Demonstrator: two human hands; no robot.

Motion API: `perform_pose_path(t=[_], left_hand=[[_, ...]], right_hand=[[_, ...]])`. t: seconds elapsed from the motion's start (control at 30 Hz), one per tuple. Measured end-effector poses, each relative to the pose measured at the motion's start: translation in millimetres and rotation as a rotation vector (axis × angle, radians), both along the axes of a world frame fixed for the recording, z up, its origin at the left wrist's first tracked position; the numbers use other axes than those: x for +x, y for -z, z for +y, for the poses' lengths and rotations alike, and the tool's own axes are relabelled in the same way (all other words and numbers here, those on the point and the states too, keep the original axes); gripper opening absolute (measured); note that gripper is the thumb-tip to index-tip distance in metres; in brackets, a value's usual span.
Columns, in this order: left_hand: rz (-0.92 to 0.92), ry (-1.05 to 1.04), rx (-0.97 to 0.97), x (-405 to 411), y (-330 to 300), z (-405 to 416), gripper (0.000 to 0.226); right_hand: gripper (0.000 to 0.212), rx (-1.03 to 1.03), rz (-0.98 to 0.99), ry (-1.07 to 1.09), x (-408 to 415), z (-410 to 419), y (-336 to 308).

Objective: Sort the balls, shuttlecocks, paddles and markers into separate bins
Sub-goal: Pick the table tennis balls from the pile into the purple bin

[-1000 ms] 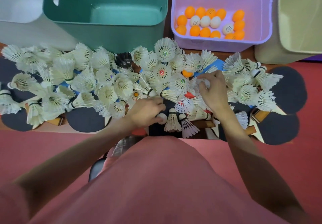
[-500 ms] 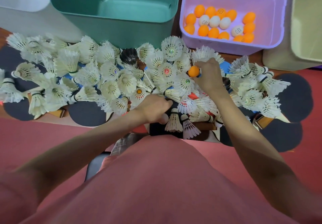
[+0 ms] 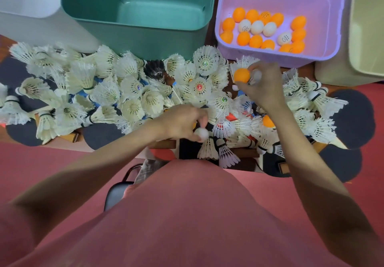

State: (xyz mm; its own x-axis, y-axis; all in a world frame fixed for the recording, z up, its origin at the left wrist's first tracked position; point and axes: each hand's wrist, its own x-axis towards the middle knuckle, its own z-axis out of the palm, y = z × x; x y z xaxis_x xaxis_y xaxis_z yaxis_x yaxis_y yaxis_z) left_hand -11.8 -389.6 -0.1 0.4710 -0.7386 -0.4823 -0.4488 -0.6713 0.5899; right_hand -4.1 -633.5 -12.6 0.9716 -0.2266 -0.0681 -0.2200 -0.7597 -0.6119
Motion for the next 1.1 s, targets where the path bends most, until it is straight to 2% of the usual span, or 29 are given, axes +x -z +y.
perform_pose_path(t=[0.1,0.17,0.27,0.37,0.43,0.5,0.6,0.67,0.73,0.83,0.9,1.0,1.1], left_hand=[[-0.044,-0.196,-0.189,33,-34,-13,0.035],[-0.160,-0.348,-0.313,63,-55,-34,0.036],[-0.305,-0.503,-0.384,108,-63,-79,0.035],[-0.448,-0.425,-0.199,138,-48,-119,0.031],[-0.494,-0.395,-0.062,149,-32,-136,0.029],[-0.508,-0.394,-0.004,157,-19,-145,0.031],[-0.502,-0.387,0.014,163,-10,-150,0.032],[-0.495,-0.379,0.025,166,-5,-151,0.033],[-0.493,-0.368,0.032,167,0,-149,0.033],[-0.488,-0.379,0.016,167,7,-146,0.034],[-0.487,-0.387,-0.013,165,10,-145,0.036],[-0.505,-0.381,-0.081,157,13,-140,0.036],[-0.575,-0.378,-0.188,139,16,-133,0.034]], right_hand=[[0.041,0.042,-0.290,0.218,9,-17,-35],[0.046,0.029,-0.327,0.332,28,-40,-39],[0.063,0.010,-0.176,0.387,61,-71,-25],[0.077,-0.013,0.045,0.327,81,-82,-7],[0.082,-0.047,0.119,0.233,85,-87,3],[0.075,-0.094,0.157,0.162,86,-90,10],[0.052,-0.134,0.181,0.104,85,-94,17],[0.051,-0.094,0.162,0.073,79,-96,16],[0.050,-0.051,0.064,0.078,65,-98,10],[0.032,-0.034,-0.206,0.114,27,-95,-4],[0.023,-0.037,-0.314,0.135,-7,-89,-9],[0.018,0.012,-0.225,0.160,-61,-82,-5],[0.024,-0.011,-0.068,0.119,-104,-76,7]])
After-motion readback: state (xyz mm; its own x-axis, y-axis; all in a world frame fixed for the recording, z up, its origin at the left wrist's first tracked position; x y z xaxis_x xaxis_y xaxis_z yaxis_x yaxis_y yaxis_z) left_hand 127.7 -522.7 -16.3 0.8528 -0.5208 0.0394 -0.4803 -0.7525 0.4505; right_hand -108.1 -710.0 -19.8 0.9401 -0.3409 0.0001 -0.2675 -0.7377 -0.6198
